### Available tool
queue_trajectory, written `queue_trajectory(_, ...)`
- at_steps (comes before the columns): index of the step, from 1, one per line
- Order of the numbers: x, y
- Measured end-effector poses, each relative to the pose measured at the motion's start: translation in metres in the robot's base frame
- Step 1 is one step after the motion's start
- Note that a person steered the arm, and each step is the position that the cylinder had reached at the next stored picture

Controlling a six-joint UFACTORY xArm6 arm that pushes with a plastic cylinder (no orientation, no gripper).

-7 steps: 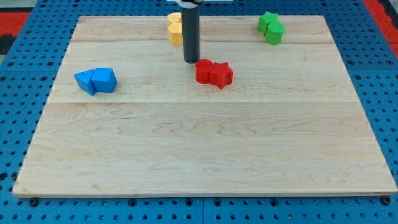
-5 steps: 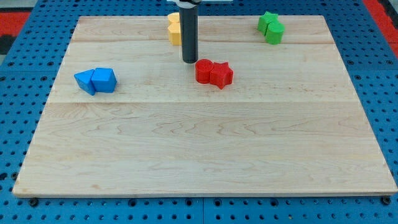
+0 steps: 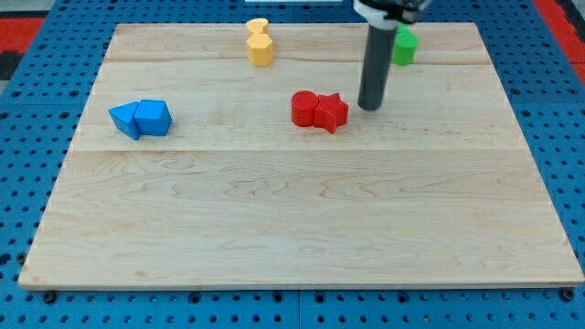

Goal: Separate red star from red circle

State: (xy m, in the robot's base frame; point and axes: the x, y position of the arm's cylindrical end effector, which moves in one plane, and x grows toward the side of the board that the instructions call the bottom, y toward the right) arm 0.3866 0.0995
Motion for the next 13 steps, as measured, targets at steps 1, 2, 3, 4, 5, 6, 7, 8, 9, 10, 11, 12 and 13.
queue_trajectory(1,-0.008,-0.023)
queue_trajectory(2,-0.005,-0.015)
queue_trajectory(3,-0.049,-0.015)
queue_trajectory(4,-0.077,-0.066)
queue_trajectory(5,-0.049,-0.037)
queue_trajectory(6,0.001,-0.040)
queue_trajectory(7,-0.047,-0.077)
queue_trajectory(8,-0.034,-0.102)
queue_trajectory(9,0.005,-0.108)
queue_trajectory(10,0.002,-0.173)
queue_trajectory(11,0.044,-0.199)
queue_trajectory(12,0.069,-0.129)
queue_trajectory(13,0.055,-0.060)
